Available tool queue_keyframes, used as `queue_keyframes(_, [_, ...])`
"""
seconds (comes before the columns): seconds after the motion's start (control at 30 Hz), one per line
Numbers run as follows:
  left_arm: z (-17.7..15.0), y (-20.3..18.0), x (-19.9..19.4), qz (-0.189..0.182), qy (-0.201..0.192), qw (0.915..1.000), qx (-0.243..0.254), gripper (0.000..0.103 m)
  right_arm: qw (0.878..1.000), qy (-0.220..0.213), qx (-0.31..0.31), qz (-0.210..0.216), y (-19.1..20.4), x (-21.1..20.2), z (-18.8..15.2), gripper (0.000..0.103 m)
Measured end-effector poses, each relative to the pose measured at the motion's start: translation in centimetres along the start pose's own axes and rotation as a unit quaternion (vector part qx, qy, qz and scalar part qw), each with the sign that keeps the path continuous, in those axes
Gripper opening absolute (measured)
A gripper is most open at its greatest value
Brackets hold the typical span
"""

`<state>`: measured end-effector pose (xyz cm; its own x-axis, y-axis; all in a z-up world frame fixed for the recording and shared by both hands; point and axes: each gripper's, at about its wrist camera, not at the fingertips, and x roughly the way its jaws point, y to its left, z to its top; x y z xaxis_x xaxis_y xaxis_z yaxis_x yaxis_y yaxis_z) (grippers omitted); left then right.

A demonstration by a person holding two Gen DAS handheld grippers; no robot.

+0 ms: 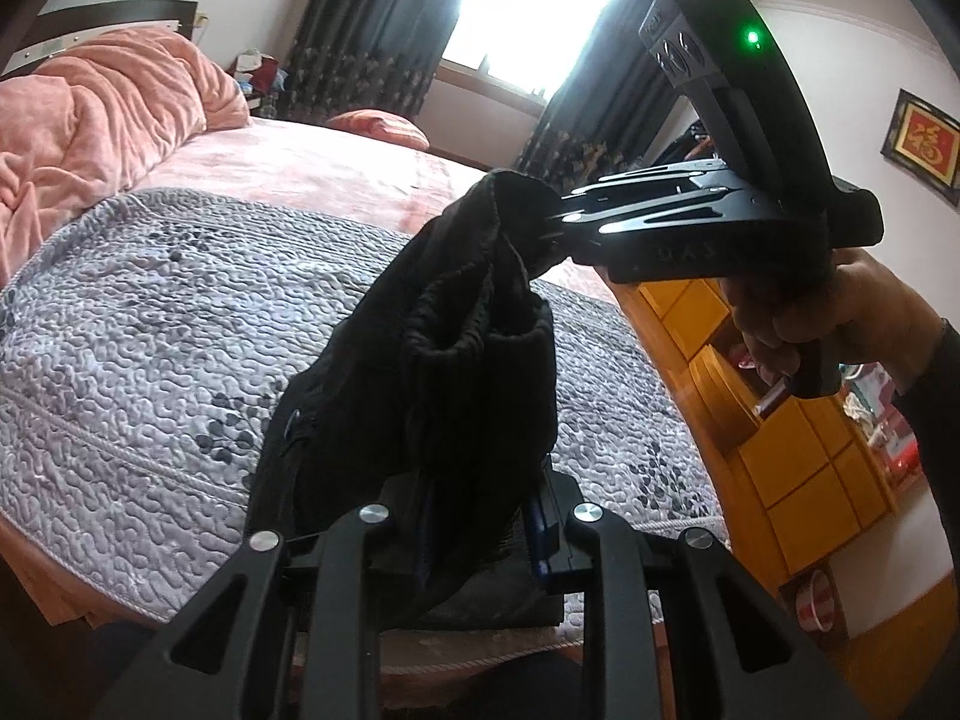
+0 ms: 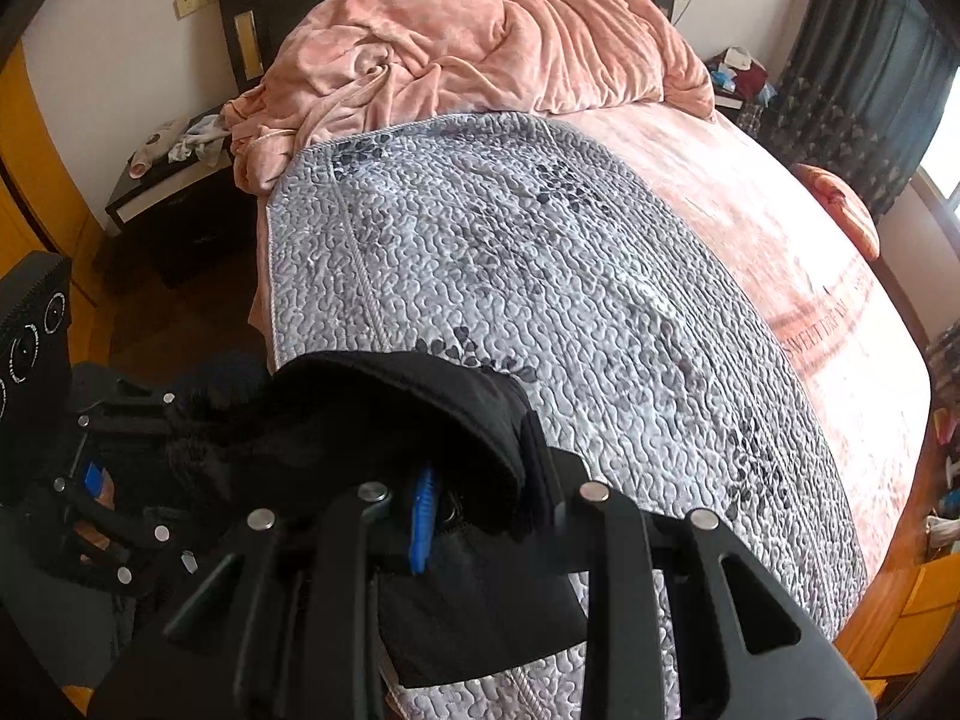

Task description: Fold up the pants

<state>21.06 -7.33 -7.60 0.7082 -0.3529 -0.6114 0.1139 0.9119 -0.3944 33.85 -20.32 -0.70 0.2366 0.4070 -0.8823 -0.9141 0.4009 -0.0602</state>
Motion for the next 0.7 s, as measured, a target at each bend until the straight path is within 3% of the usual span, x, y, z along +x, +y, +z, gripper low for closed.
queue_keyframes(0.7, [-3.1,-5.2,7.2,-0.008,0.065,0.9960,0.060,0.024,0.999,0.009,0.049,-0.004,-4.7,1.6,-9.5,0.025])
